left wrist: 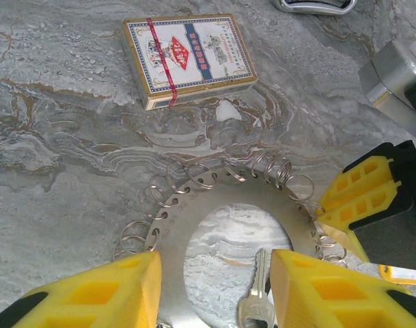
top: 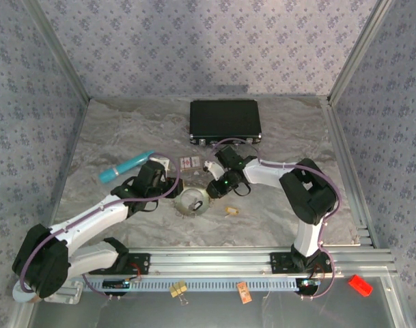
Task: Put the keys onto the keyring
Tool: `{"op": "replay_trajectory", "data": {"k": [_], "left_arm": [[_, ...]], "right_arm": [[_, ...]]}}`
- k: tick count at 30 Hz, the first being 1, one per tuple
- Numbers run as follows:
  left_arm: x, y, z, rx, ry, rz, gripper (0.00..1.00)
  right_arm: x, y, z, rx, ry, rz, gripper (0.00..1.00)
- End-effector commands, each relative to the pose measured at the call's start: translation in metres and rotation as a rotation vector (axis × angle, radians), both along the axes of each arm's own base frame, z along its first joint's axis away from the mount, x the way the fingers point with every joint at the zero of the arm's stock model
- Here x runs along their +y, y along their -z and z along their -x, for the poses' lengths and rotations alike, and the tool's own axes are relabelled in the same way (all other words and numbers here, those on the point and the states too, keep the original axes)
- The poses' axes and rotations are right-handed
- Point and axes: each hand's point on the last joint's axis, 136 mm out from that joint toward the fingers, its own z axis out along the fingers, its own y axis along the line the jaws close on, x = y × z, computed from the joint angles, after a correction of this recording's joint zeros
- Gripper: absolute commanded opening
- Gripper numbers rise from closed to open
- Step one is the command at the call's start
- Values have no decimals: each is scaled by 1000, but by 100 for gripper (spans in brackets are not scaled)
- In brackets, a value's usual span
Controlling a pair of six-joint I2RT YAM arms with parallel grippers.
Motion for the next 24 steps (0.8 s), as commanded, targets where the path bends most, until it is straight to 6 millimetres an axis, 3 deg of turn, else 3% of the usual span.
{"op": "replay_trajectory", "data": {"k": [1, 17, 24], "left_arm": [[1, -12, -3, -27, -11, 11, 45], [0, -11, -4, -28, -10, 9, 45], [1, -13, -4, -32, -14, 9, 45]], "right_arm": [[1, -1, -1, -12, 21, -3, 16], [5, 4, -4, -24, 25, 7, 16], [3, -1, -4, -58, 23, 26, 2]]}}
